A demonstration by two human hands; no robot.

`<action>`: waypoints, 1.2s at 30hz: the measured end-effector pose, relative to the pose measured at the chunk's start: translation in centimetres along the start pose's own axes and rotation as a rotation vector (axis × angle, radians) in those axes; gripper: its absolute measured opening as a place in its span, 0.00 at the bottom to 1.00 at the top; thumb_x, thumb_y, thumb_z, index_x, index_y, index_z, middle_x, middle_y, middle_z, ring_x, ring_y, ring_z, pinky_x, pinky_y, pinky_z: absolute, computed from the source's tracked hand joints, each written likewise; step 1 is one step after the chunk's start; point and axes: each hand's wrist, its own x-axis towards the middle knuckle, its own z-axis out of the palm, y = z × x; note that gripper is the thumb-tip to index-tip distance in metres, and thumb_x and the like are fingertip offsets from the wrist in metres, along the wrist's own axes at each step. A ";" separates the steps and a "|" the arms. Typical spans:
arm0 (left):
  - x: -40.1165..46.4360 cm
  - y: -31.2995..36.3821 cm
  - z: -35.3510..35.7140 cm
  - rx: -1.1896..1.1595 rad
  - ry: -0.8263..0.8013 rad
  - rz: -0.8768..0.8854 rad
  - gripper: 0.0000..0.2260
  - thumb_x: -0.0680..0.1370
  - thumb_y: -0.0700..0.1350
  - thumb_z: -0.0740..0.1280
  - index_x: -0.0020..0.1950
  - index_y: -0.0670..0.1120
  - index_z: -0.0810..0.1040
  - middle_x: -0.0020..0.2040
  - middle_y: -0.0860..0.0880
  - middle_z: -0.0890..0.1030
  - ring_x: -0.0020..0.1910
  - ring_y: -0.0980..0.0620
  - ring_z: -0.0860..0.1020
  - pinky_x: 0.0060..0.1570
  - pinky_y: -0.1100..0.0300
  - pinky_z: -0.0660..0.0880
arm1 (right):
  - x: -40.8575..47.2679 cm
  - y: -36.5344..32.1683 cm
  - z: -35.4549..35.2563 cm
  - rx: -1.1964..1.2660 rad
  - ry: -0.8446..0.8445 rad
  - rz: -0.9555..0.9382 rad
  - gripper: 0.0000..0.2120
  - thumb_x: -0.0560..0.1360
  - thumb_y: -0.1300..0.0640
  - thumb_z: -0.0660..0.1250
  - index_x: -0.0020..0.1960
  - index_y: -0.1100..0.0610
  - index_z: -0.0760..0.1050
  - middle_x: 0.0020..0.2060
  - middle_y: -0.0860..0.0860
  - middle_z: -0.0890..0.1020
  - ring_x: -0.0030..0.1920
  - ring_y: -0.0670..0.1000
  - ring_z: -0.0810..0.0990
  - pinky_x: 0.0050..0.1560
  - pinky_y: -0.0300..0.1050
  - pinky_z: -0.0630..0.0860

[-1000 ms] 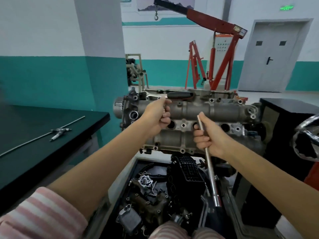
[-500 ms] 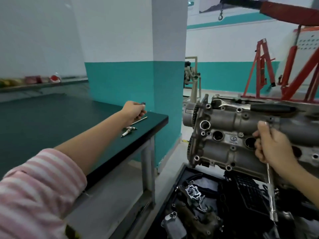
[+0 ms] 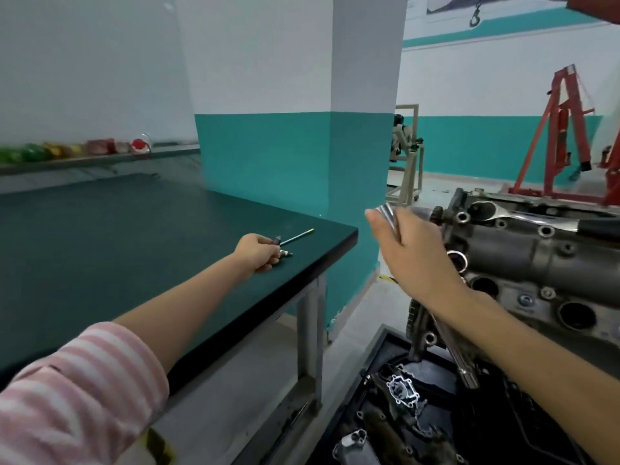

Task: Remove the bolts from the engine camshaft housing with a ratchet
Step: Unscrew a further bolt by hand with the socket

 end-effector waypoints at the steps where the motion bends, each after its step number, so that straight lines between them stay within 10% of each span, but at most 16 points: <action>1: 0.0 -0.3 -0.3 -0.011 0.014 -0.009 0.09 0.77 0.34 0.64 0.37 0.42 0.74 0.31 0.46 0.74 0.17 0.62 0.69 0.21 0.71 0.68 | 0.7 -0.4 1.1 -0.026 -0.046 0.005 0.19 0.78 0.44 0.55 0.36 0.56 0.65 0.28 0.51 0.70 0.29 0.49 0.68 0.30 0.42 0.64; 7: 1.6 -2.3 -1.8 0.017 0.159 -0.017 0.07 0.74 0.32 0.66 0.50 0.39 0.78 0.33 0.45 0.76 0.29 0.51 0.71 0.42 0.55 0.76 | 4.7 -1.1 8.3 0.143 -0.372 0.324 0.18 0.80 0.48 0.53 0.35 0.55 0.59 0.31 0.52 0.68 0.25 0.49 0.66 0.23 0.38 0.61; 15: 5.1 -4.8 -0.5 0.222 0.310 0.043 0.11 0.73 0.40 0.70 0.55 0.43 0.81 0.51 0.45 0.82 0.51 0.49 0.78 0.46 0.65 0.68 | 5.9 2.2 15.6 0.897 -0.434 1.049 0.09 0.80 0.62 0.48 0.42 0.57 0.61 0.34 0.56 0.69 0.27 0.46 0.58 0.18 0.29 0.54; 26: 6.0 -6.7 0.3 0.395 0.295 0.232 0.14 0.75 0.43 0.68 0.60 0.44 0.77 0.56 0.46 0.81 0.56 0.47 0.77 0.56 0.56 0.72 | 5.2 3.9 21.2 1.084 -0.415 1.148 0.08 0.79 0.64 0.52 0.43 0.60 0.66 0.39 0.56 0.72 0.27 0.49 0.72 0.16 0.31 0.55; 36: 5.6 -7.1 0.2 0.352 0.287 0.356 0.16 0.76 0.35 0.65 0.64 0.41 0.75 0.61 0.44 0.79 0.60 0.49 0.76 0.55 0.70 0.65 | 4.0 3.3 21.0 1.115 -0.390 1.132 0.08 0.80 0.62 0.54 0.44 0.58 0.68 0.42 0.55 0.75 0.25 0.47 0.70 0.16 0.32 0.56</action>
